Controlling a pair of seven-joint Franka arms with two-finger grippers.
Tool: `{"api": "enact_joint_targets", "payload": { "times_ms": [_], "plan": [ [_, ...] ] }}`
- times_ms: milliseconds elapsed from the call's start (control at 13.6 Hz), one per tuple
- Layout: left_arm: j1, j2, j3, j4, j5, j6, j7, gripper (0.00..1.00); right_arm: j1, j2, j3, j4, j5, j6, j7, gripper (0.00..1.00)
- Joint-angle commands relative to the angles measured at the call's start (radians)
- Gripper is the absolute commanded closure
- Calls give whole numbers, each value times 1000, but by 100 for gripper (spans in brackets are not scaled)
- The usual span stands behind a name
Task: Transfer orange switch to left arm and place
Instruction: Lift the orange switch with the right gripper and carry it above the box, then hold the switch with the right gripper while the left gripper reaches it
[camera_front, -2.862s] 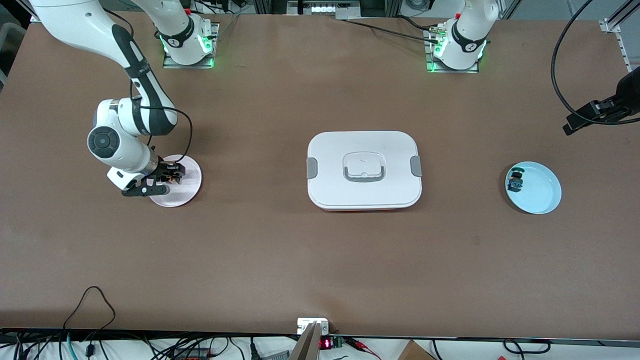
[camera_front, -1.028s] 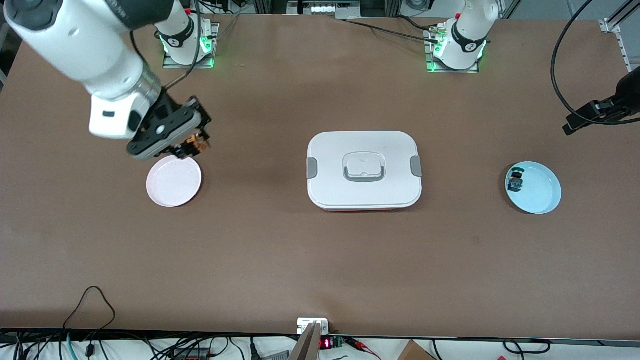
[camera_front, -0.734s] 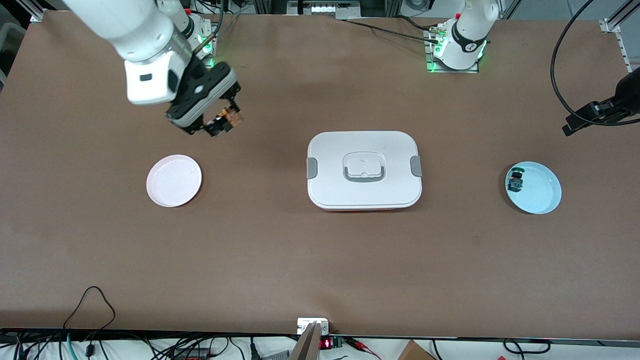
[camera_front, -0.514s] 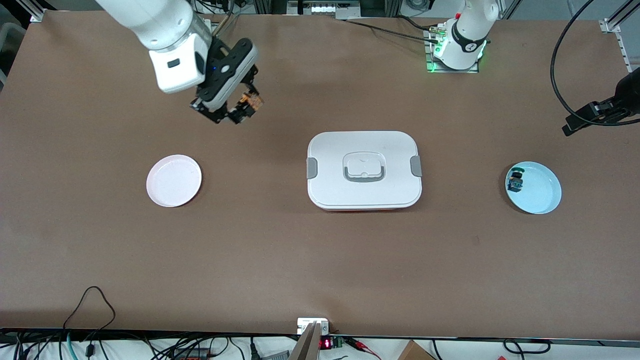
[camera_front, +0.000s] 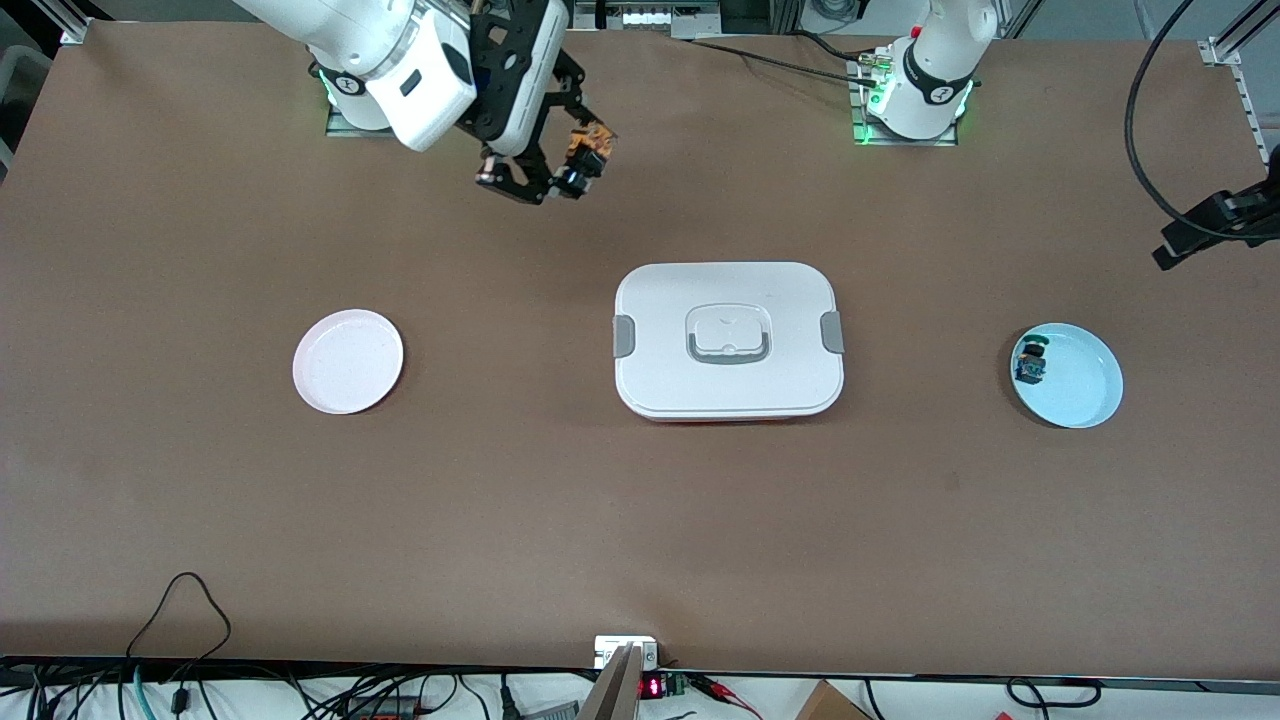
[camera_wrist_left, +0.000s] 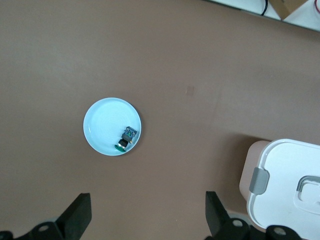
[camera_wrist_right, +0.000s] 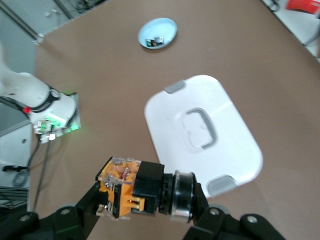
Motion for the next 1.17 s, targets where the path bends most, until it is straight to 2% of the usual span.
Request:
{"api": "enact_joint_targets", "payload": {
  "times_ms": [0, 294, 440, 587, 807, 954, 1101],
  "plan": [
    [4, 24, -8, 27, 20, -39, -4, 0, 10, 2, -1, -24, 100, 19, -108, 100],
    [4, 16, -15, 36, 50, -53, 4, 0, 10, 33, -2, -56, 310, 92, -367, 100],
    [9, 13, -8, 47, 2, -135, 11, 0, 18, 57, -2, -64, 384, 155, -480, 100],
    [62, 20, 8, 77, -296, -298, 5, 0, 32, 70, -2, -71, 454, 195, -531, 100],
    [110, 59, 7, 50, -623, -364, 4, 0, 47, 93, -2, -79, 558, 264, -614, 100],
    [142, 63, 8, -55, -922, -338, 2, 0, 48, 108, -2, -94, 681, 278, -718, 100],
    [150, 65, 7, -177, -1137, -305, 2, 0, 50, 119, -2, -120, 784, 307, -829, 100]
  ]
}}
